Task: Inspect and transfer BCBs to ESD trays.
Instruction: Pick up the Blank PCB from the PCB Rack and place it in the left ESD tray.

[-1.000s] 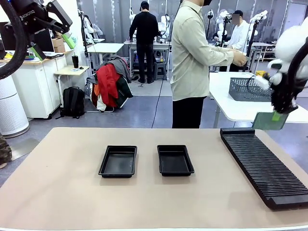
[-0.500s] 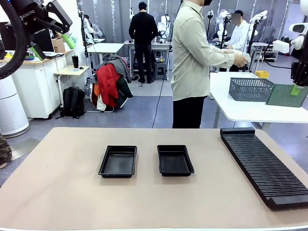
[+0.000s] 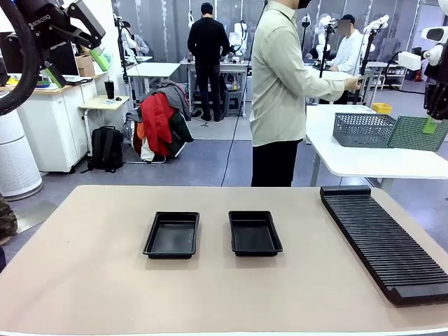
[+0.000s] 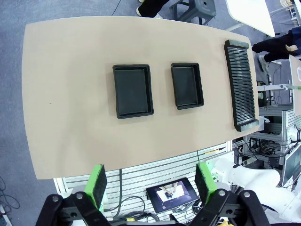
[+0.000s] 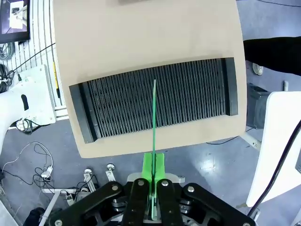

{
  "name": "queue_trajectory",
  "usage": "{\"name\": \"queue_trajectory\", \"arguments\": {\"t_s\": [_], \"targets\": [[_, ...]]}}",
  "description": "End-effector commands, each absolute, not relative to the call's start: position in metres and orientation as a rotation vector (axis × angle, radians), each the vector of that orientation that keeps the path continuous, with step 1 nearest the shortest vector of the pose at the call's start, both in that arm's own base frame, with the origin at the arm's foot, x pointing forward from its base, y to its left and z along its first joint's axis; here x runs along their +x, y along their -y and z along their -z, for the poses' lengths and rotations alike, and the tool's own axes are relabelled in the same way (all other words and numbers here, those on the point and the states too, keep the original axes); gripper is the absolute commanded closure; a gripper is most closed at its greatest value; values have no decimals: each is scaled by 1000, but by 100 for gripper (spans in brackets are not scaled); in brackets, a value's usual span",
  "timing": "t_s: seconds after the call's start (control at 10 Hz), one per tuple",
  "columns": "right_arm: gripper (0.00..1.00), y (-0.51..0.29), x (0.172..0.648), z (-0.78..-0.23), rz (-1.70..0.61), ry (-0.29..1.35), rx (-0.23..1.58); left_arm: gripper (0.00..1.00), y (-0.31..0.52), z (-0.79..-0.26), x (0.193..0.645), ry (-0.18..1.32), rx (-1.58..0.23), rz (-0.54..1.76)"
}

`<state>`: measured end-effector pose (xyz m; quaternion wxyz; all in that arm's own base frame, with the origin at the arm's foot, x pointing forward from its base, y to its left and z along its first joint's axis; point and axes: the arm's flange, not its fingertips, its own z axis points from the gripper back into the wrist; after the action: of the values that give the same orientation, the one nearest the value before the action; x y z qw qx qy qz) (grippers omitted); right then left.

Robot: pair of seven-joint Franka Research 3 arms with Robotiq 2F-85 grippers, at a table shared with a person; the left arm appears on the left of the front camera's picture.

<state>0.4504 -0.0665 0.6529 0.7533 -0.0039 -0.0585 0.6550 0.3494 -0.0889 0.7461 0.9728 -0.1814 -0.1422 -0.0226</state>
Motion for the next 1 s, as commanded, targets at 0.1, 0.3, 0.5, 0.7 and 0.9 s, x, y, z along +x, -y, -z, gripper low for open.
{"name": "queue_trajectory", "arguments": {"t_s": [0.1, 0.3, 0.5, 0.7, 0.9], "targets": [[100, 67, 450, -652, -1434, 125, -10, 0, 89, -746, 349, 286, -366, 46], [100, 67, 450, -652, -1434, 125, -10, 0, 89, -746, 349, 286, -366, 46], [100, 67, 450, -652, -1434, 125, -10, 0, 89, -746, 349, 286, -366, 46], [100, 67, 450, -652, -1434, 125, -10, 0, 89, -746, 349, 286, -366, 46], [100, 67, 450, -652, -1434, 125, -10, 0, 89, -746, 349, 286, -366, 46]]}}
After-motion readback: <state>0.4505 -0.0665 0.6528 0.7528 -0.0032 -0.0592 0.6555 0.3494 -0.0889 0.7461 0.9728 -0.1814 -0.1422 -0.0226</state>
